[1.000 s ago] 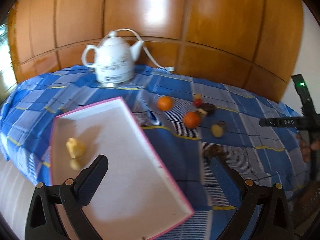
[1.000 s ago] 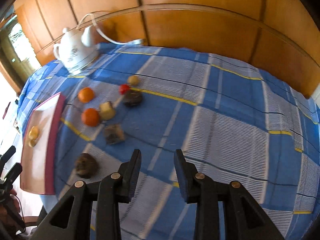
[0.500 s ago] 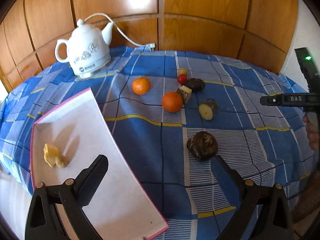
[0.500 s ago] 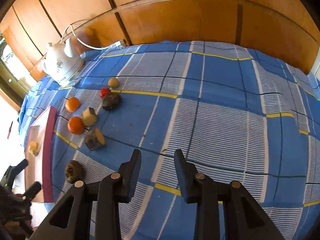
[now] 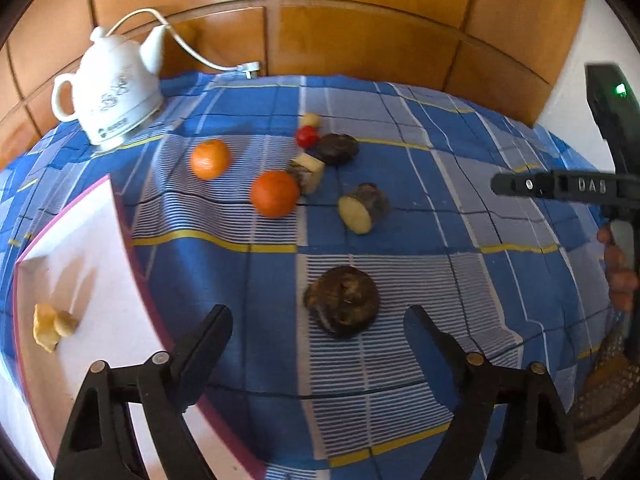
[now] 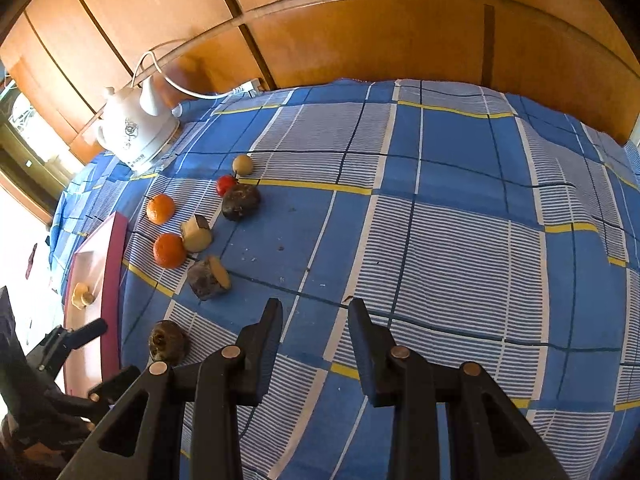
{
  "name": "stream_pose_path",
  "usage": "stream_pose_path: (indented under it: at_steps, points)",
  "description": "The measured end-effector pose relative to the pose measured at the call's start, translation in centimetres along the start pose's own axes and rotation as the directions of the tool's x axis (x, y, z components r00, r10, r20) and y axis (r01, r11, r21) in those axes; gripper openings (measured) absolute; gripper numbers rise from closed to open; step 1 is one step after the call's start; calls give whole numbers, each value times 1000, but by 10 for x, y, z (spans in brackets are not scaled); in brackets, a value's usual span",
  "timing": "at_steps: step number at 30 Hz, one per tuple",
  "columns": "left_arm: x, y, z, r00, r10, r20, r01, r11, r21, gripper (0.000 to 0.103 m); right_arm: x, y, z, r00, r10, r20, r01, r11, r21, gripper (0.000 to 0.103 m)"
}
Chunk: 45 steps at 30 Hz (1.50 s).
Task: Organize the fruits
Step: 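Move the left gripper to the brown round fruit and grasp it, then carry the brown fruit into the tray and release it while the right gripper grasps a dark taro piece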
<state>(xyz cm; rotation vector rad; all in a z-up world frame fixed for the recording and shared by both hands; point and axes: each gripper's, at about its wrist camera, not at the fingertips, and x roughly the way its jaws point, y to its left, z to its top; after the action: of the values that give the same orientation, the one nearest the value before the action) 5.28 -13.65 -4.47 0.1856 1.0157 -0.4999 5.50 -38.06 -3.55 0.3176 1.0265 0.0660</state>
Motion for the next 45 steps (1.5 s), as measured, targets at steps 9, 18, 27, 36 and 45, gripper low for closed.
stream_pose_path:
  at_steps: [9, 18, 27, 36, 45]
  points:
    - [30, -13, 9, 998, -13, -56, 15, 999, 43, 77, 1, 5, -2, 1000, 2, -10, -2, 1000, -14, 34]
    - [46, -15, 6, 998, -37, -52, 40, 998, 46, 53, 7, 9, -3, 1000, -8, -29, 7, 999, -40, 34]
    - [9, 3, -7, 995, -100, 12, 101, 994, -36, 53, 20, 23, -10, 998, -4, -64, -3, 994, -108, 34]
    - [-24, 40, -13, 991, -107, 84, 118, 984, -133, 53, 31, 57, -15, 993, 59, -103, -73, 987, -140, 34]
    - [-50, 76, -34, 988, -80, 131, 108, 969, -222, 53, 62, 107, 10, 996, 37, -76, -52, 977, -205, 34]
